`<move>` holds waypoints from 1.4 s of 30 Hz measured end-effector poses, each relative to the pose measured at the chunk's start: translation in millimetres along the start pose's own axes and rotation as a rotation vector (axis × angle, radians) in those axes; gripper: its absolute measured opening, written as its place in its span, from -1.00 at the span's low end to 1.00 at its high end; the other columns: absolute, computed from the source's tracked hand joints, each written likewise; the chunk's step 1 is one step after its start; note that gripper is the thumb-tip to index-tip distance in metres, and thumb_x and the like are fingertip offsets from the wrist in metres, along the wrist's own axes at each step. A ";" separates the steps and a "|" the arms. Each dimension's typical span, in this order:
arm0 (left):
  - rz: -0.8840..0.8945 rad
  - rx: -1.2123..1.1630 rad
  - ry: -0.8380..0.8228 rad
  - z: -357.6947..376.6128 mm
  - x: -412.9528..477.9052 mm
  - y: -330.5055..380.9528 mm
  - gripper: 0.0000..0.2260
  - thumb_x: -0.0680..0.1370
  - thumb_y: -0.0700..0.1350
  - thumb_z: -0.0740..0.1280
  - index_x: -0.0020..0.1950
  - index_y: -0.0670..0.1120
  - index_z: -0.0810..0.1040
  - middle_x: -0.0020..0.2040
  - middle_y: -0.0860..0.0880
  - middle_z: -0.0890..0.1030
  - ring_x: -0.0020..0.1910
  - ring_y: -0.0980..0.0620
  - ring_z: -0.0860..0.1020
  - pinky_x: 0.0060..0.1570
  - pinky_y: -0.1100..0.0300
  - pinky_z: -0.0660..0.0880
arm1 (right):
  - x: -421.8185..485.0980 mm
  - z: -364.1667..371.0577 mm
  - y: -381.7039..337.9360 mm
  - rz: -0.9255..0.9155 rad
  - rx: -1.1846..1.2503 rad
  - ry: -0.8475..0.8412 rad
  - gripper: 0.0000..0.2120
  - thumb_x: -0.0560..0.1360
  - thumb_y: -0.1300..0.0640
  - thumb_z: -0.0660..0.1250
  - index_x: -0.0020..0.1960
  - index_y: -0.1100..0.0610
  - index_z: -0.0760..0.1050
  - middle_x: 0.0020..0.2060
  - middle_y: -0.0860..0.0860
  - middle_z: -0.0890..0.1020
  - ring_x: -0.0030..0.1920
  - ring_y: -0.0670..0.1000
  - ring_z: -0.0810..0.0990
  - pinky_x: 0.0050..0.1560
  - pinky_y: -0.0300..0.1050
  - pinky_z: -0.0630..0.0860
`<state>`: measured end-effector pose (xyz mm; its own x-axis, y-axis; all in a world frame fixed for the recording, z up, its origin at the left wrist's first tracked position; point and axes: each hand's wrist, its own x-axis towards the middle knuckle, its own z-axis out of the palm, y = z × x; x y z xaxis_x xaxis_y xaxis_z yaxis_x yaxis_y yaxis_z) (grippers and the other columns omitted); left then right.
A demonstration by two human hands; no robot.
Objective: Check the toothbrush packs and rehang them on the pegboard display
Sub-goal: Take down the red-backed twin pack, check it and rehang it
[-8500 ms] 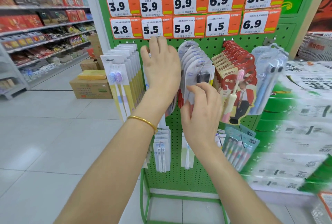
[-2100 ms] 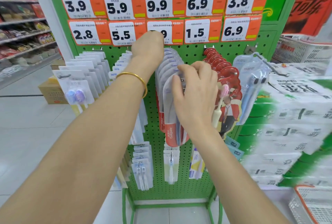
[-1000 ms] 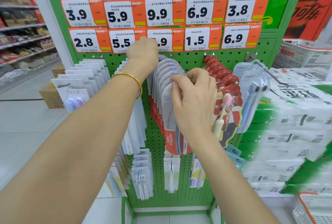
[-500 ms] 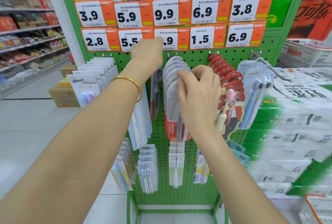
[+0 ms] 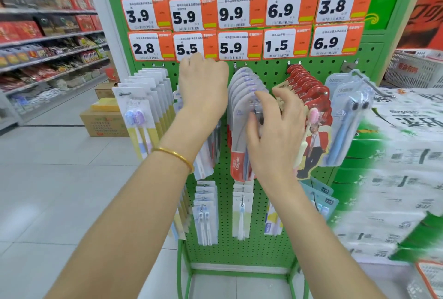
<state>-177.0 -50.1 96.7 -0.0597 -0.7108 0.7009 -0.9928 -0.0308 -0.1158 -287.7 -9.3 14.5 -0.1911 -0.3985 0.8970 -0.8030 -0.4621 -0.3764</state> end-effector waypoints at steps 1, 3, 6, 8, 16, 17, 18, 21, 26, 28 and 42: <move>-0.012 -0.028 0.048 -2.4 -9.6 -0.6 -0.82 0.48 -0.32 0.25 0.00 -0.15 0.57 -0.04 -0.16 0.61 0.11 -0.19 0.44 0.02 0.02 0.27 | -3.2 -2.8 0.4 -0.012 0.001 0.007 -0.74 0.45 0.26 0.32 0.13 0.18 0.56 0.14 0.21 0.52 0.16 0.25 0.47 0.15 0.08 0.37; -0.024 -0.048 0.170 -6.0 -29.5 -4.1 -0.88 0.45 -0.29 0.30 -0.09 -0.14 0.58 -0.12 -0.14 0.62 0.01 -0.17 0.48 -0.09 0.04 0.24 | -11.4 -8.3 1.5 -0.029 0.014 0.003 -0.77 0.45 0.29 0.31 0.09 0.19 0.57 0.12 0.19 0.53 0.15 0.24 0.48 0.15 0.08 0.37; -0.073 -0.076 0.382 -5.0 -63.4 -12.0 -0.84 0.35 -0.27 0.35 -0.10 -0.10 0.58 -0.27 -0.07 0.59 -0.18 -0.14 0.51 -0.18 0.09 0.19 | -27.5 -17.4 4.3 -0.032 0.039 -0.006 -0.80 0.46 0.30 0.32 0.05 0.18 0.60 0.09 0.15 0.55 0.11 0.19 0.47 0.14 -0.03 0.33; -0.079 -0.213 0.439 -5.9 -89.8 -16.0 -0.80 0.43 -0.25 0.32 0.04 -0.12 0.56 -0.24 -0.06 0.58 -0.16 -0.15 0.49 -0.15 0.10 0.22 | -40.1 -23.2 5.3 -0.035 0.081 -0.049 -0.81 0.46 0.31 0.32 0.05 0.19 0.60 0.06 0.12 0.56 0.07 0.16 0.48 0.11 -0.11 0.29; -0.406 -1.179 0.152 2.0 -159.8 2.7 -0.79 0.58 -0.22 0.25 0.11 0.07 0.39 -0.17 0.11 0.44 -0.22 0.17 0.46 -0.12 0.28 0.41 | -92.1 -43.4 16.5 0.336 0.504 -0.620 -0.84 0.61 0.12 0.16 0.15 0.01 0.45 -0.06 -0.21 0.52 -0.01 -0.29 0.46 0.01 -0.37 0.36; -0.435 -1.231 0.128 4.5 -165.2 8.6 -0.78 0.58 -0.22 0.25 0.10 0.09 0.39 -0.16 0.10 0.45 -0.22 0.18 0.47 -0.12 0.31 0.41 | -97.0 -46.8 20.0 0.386 0.543 -0.661 -0.87 0.63 0.15 0.14 0.03 0.03 0.46 -0.17 -0.19 0.51 -0.13 -0.28 0.46 -0.10 -0.34 0.36; -0.457 -1.266 0.110 6.5 -169.9 14.9 -0.79 0.59 -0.22 0.24 0.10 0.09 0.39 -0.16 0.09 0.45 -0.21 0.20 0.47 -0.11 0.34 0.41 | -101.6 -50.2 23.8 0.427 0.563 -0.679 -0.84 0.63 0.16 0.14 -0.08 0.07 0.45 -0.27 -0.14 0.47 -0.23 -0.23 0.43 -0.18 -0.29 0.34; -0.513 -1.347 0.051 11.2 -180.0 37.2 -0.86 0.63 -0.19 0.18 0.13 0.03 0.39 -0.10 0.14 0.46 -0.13 0.32 0.47 -0.06 0.45 0.37 | -112.1 -59.8 31.7 0.549 0.622 -0.664 -0.80 0.62 0.20 0.16 -0.15 0.16 0.46 -0.29 0.00 0.45 -0.28 -0.19 0.38 -0.21 -0.28 0.32; -0.413 -1.146 -0.081 33.2 -191.3 68.3 -0.66 0.64 0.00 0.11 0.37 -0.10 0.32 0.26 0.02 0.43 0.16 0.23 0.39 0.09 0.48 0.29 | -122.5 -69.6 39.2 0.685 0.647 -0.577 -0.79 0.62 0.18 0.17 -0.11 0.20 0.51 -0.29 -0.10 0.50 -0.26 -0.18 0.43 -0.20 -0.34 0.36; -0.364 -1.034 -0.074 38.0 -193.9 75.9 -0.58 0.63 0.02 0.10 0.44 -0.14 0.25 0.30 -0.01 0.37 0.13 0.27 0.31 0.00 0.55 0.19 | -125.8 -71.7 39.8 0.750 0.685 -0.538 -0.77 0.62 0.17 0.16 -0.15 0.20 0.51 -0.34 -0.12 0.50 -0.28 -0.16 0.43 -0.23 -0.31 0.36; 0.136 -0.848 -0.428 53.2 -256.0 89.2 -0.36 0.55 0.25 -0.01 0.55 0.11 -0.20 0.57 -0.08 -0.11 0.44 -0.16 0.28 0.18 -0.04 0.47 | -122.8 -68.6 68.9 1.122 0.808 -0.161 -0.79 0.61 0.16 0.20 -0.16 0.17 0.51 -0.19 0.14 0.51 -0.14 0.06 0.45 -0.05 -0.04 0.42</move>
<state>-244.7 91.8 -130.6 -0.3038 -0.8723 0.3831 -0.7350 0.4705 0.4883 -358.2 62.2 -105.7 -0.3981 -0.9172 0.0148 0.2896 -0.1409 -0.9467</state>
